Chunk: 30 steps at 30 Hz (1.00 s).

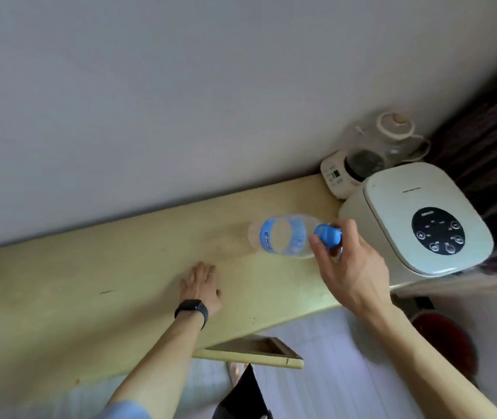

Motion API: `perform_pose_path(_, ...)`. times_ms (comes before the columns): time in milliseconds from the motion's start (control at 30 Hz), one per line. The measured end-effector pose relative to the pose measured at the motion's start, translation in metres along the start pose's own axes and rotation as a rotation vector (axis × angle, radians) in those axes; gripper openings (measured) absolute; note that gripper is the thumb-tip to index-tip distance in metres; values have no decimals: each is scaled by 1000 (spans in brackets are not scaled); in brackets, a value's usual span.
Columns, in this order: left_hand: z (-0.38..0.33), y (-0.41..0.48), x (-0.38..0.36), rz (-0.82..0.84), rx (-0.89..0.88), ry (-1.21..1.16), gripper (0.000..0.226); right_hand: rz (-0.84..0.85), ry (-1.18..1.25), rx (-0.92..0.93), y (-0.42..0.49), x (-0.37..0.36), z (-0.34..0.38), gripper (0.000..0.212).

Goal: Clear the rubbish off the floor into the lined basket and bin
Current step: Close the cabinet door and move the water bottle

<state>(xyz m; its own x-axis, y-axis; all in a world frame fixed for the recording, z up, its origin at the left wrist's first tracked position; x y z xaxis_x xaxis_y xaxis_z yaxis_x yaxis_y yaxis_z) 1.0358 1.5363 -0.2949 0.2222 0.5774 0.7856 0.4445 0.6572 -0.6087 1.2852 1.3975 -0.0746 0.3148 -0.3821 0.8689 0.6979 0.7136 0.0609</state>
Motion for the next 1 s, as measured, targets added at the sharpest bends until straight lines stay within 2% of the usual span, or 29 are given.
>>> perform_pose_path(133, -52, -16, 7, -21, -89, -21, 61, -24, 141, -202, -61, 42, -72, 36)
perform_pose_path(267, -155, -42, -8, -23, -224, 32, 57, -117, 199, -369, -138, 99, -164, 34)
perform_pose_path(433, -314, -94, -73, 44, -429, 179, 55, -215, 166, -663, -244, 155, -304, 29)
perform_pose_path(567, -429, -130, -135, 154, -604, 293, 56, -117, 95, -850, -300, 175, -409, 27)
perform_pose_path(733, -523, -138, -197, 228, -718, 362, 57, -85, 86, -986, -311, 169, -508, 26)
perform_pose_path(1000, -588, -55, -288, 277, -749, 464, 63, -56, 69, -1015, -253, 95, -628, 22)
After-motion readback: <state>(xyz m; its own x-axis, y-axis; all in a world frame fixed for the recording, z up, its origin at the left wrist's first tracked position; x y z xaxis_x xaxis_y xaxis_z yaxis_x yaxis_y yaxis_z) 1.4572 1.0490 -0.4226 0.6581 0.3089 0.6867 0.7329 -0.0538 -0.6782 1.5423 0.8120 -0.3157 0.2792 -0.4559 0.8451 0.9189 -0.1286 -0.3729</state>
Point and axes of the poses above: each hand's wrist, its own y-axis towards the middle knuckle, its own x-axis out of the back of the hand, z = x × y, the point moved 5 cm from there along y, towards the middle knuckle, and after that the axes turned 4 degrees about -x, right-handed, at the moved point
